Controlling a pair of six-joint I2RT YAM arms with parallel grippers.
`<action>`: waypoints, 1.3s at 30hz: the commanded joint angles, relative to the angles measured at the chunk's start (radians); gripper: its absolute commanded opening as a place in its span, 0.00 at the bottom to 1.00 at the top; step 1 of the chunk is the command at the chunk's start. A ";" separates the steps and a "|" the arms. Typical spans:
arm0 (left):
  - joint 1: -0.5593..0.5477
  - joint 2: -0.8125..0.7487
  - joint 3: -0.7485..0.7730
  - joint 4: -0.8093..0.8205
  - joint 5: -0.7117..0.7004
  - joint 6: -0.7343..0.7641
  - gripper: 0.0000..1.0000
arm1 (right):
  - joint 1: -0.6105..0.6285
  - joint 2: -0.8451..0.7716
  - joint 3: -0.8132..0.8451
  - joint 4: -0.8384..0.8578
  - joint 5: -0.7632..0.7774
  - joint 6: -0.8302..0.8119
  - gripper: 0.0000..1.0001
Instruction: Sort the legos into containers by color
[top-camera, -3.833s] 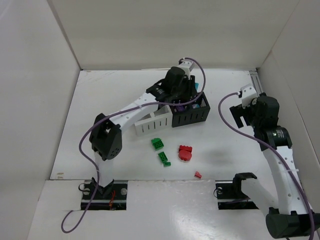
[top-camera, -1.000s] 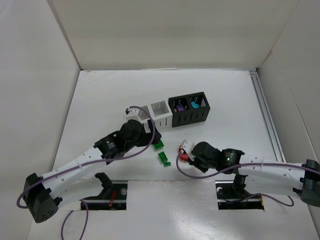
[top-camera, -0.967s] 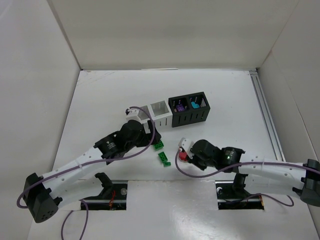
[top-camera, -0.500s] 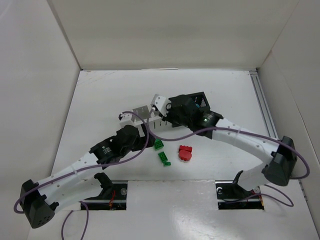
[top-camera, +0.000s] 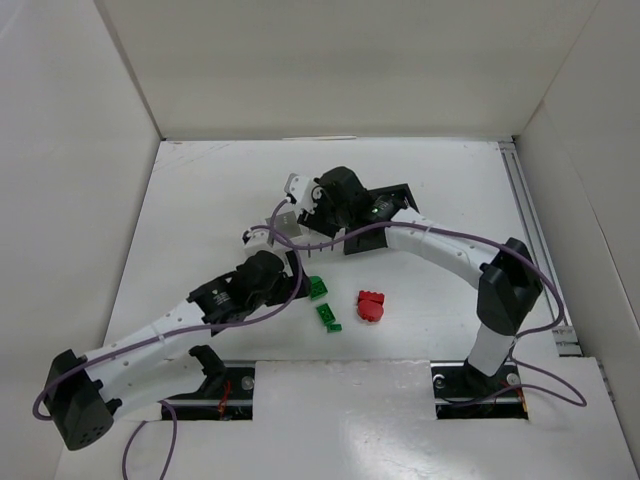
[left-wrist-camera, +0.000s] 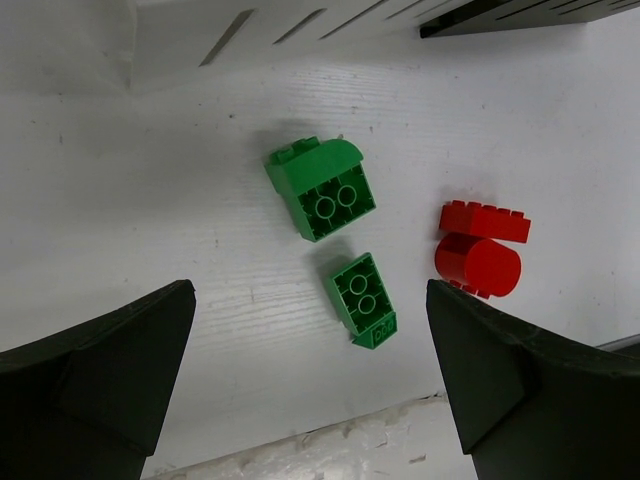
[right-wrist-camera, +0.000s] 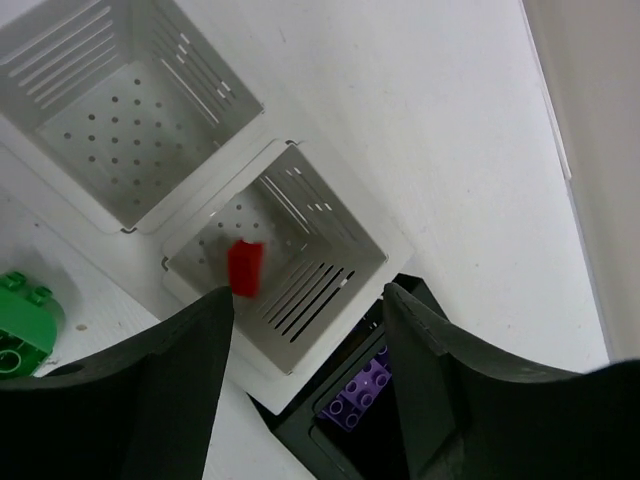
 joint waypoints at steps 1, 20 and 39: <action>-0.004 0.005 -0.019 0.042 0.036 0.011 1.00 | 0.000 -0.032 0.047 0.020 -0.043 -0.010 0.67; -0.142 0.300 0.063 0.091 0.047 -0.101 0.96 | -0.104 -0.606 -0.448 -0.057 0.099 0.082 0.93; -0.225 0.610 0.238 -0.037 0.017 -0.284 0.49 | -0.296 -0.942 -0.629 -0.147 0.142 0.096 0.95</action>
